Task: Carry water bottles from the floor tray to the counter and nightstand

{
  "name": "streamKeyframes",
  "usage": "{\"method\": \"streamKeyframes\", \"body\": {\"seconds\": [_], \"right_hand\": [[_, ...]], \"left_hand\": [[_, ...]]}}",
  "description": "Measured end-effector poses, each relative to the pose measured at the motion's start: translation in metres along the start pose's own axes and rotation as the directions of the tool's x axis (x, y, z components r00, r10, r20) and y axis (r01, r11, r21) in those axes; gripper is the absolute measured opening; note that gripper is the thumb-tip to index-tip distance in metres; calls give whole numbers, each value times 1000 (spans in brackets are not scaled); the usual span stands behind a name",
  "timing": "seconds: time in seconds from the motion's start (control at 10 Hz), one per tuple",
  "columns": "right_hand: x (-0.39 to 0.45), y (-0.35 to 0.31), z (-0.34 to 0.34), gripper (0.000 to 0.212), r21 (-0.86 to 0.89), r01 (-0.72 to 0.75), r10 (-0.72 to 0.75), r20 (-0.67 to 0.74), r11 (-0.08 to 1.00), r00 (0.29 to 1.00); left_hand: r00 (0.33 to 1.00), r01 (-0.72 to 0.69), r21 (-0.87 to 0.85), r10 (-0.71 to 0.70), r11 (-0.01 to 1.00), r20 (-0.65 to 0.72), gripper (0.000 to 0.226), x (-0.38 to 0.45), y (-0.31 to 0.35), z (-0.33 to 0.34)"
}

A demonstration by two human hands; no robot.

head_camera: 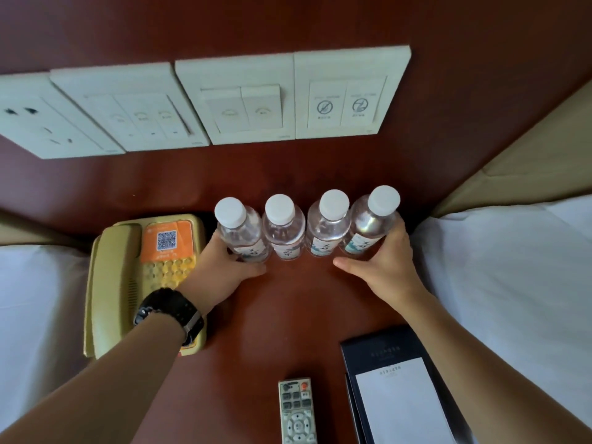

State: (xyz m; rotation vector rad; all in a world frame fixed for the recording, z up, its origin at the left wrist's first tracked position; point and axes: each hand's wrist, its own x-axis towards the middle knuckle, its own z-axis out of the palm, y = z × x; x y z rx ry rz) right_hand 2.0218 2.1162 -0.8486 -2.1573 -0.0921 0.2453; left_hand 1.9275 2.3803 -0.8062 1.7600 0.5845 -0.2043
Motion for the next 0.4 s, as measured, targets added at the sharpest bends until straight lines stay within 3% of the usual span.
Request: {"method": "streamKeyframes", "body": {"seconds": [0.1,0.2,0.4], "right_hand": [[-22,-42,-22,123,101,-1,7,-59,995,998],[-41,-116,-62,103,177,85,-74,-68,980,995],[-83,-318,-162,38,209,397,-377,-129,894,917]], "left_hand": [[994,-40,-82,31,996,-107,81,-36,37,-3],[967,-149,-71,131,986,-220,82,-80,103,-17],[849,-406,101,416,908,-327,34,-185,296,-76]]}}
